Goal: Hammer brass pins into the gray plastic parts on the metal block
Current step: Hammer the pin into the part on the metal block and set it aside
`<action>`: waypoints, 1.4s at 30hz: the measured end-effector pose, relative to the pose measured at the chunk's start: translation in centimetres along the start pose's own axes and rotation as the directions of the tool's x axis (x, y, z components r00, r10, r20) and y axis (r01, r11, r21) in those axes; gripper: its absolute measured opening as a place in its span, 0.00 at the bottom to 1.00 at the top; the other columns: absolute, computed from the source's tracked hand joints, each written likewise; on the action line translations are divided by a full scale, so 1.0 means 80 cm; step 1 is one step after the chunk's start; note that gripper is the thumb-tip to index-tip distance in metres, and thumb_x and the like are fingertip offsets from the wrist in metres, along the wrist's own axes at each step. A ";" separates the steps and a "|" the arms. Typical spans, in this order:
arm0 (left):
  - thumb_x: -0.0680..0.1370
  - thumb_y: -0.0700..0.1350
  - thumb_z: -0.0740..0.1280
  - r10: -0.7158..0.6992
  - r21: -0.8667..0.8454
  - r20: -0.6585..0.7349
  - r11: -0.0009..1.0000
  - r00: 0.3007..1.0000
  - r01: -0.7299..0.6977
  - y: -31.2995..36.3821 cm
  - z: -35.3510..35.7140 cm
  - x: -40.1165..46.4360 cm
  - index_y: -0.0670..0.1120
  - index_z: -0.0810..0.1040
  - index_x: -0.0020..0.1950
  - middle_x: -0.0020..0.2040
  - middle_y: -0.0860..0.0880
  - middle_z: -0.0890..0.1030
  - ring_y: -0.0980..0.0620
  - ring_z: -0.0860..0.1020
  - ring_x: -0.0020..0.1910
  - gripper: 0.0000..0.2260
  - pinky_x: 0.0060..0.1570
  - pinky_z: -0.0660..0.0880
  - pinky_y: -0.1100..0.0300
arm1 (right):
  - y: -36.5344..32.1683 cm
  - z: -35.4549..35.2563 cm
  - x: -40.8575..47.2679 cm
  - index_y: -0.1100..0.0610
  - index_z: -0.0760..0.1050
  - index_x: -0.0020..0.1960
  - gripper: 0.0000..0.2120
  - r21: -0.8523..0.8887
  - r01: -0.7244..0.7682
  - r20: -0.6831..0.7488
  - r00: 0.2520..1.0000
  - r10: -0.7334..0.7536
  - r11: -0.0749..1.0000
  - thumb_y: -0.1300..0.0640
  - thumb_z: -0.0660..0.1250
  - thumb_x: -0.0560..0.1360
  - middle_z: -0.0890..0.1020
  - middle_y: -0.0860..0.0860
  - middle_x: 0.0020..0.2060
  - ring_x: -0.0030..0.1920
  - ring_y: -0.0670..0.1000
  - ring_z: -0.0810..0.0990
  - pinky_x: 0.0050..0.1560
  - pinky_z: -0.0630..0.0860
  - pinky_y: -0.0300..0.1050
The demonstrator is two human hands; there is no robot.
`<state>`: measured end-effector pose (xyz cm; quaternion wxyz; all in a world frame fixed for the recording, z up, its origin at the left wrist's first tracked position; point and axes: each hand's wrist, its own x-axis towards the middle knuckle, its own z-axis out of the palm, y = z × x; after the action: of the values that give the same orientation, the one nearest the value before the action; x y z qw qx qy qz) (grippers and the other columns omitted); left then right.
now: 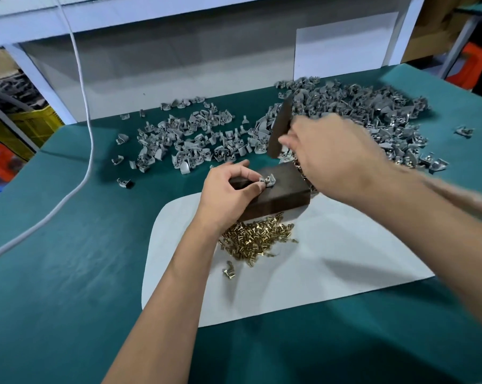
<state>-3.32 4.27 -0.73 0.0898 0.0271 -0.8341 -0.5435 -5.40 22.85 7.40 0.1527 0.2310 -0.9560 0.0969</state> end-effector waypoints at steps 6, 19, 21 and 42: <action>0.74 0.38 0.77 0.028 0.015 -0.012 1.000 1.000 -0.027 0.001 0.001 -0.001 0.48 0.87 0.43 0.62 0.48 0.82 0.57 0.76 0.68 0.05 0.72 0.71 0.51 | -0.009 0.018 -0.008 0.52 0.70 0.55 0.12 -0.041 0.007 0.141 0.990 -0.001 0.999 0.46 0.53 0.86 0.78 0.55 0.41 0.38 0.58 0.69 0.40 0.66 0.50; 0.75 0.38 0.76 -0.031 -0.101 -0.016 0.994 0.999 0.029 0.000 0.000 -0.004 0.52 0.86 0.40 0.70 0.50 0.79 0.54 0.67 0.76 0.08 0.78 0.57 0.46 | 0.084 -0.001 -0.037 0.49 0.78 0.36 0.13 -0.015 -0.201 0.159 0.967 0.201 0.980 0.41 0.75 0.70 0.82 0.47 0.32 0.37 0.55 0.80 0.34 0.72 0.43; 0.75 0.38 0.76 -0.031 -0.110 -0.012 0.994 0.999 0.029 -0.001 -0.001 -0.004 0.52 0.86 0.40 0.70 0.50 0.79 0.54 0.66 0.76 0.09 0.78 0.56 0.46 | 0.088 0.010 -0.044 0.48 0.78 0.33 0.11 -0.079 -0.277 0.138 0.948 0.286 0.958 0.46 0.75 0.70 0.80 0.46 0.29 0.36 0.57 0.79 0.33 0.67 0.43; 0.75 0.48 0.70 0.111 -0.140 -0.047 0.983 0.993 -0.117 -0.012 0.000 0.000 0.50 0.87 0.42 0.65 0.50 0.82 0.65 0.74 0.67 0.06 0.72 0.65 0.52 | -0.001 0.076 -0.021 0.50 0.83 0.51 0.17 0.145 0.157 -0.137 0.981 -0.137 0.977 0.40 0.61 0.80 0.80 0.46 0.47 0.53 0.51 0.71 0.56 0.69 0.55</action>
<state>-3.39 3.85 -1.60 0.1388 -0.0165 -0.7913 -0.5952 -5.44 21.90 1.15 0.2012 0.3057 -0.9142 0.1739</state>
